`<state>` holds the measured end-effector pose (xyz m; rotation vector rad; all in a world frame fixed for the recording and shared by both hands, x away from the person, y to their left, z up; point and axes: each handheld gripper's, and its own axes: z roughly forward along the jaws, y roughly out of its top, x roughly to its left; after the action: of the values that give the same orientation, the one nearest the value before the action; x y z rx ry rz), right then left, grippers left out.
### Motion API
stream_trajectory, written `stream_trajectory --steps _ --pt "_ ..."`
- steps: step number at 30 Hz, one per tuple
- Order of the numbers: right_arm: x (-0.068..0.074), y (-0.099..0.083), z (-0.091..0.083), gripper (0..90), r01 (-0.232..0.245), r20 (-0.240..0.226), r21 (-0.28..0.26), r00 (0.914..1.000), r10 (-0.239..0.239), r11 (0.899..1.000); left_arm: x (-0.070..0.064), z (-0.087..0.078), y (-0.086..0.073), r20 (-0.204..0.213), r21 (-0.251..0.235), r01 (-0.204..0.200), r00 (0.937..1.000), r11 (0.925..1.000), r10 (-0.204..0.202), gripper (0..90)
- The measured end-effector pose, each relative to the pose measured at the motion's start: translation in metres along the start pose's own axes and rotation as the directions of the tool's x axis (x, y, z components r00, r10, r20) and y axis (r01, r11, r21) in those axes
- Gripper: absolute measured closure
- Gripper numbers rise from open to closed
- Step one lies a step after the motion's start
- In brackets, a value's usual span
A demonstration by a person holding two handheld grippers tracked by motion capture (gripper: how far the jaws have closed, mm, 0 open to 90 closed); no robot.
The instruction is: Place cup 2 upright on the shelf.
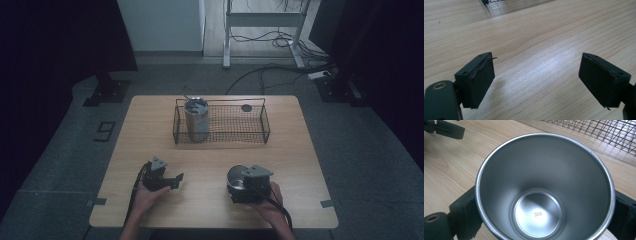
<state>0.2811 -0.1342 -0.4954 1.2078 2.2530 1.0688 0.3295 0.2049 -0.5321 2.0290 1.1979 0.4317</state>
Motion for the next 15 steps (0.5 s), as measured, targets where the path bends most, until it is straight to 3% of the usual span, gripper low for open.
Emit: stream_trajectory --steps 8,11,15 --pt "-0.0018 0.0009 0.0 6.9 0.01 -0.012 -0.003 0.9999 -0.01 1.0 0.0004 0.0009 -0.0006 0.001 0.005 -0.001 1.0 1.0 0.001 13.5" --pt "-0.003 0.0014 -0.001 6.9 -0.003 -0.033 -0.01 0.9995 0.003 1.0 0.0007 0.0003 -0.0004 0.0 0.002 0.001 1.0 1.0 -0.001 13.6" --pt "-0.0047 0.0025 -0.0048 7.0 -0.014 -0.028 -0.038 0.9995 0.013 0.999 0.0012 0.0001 -0.0004 -0.001 0.003 0.001 1.0 1.0 -0.001 13.7"
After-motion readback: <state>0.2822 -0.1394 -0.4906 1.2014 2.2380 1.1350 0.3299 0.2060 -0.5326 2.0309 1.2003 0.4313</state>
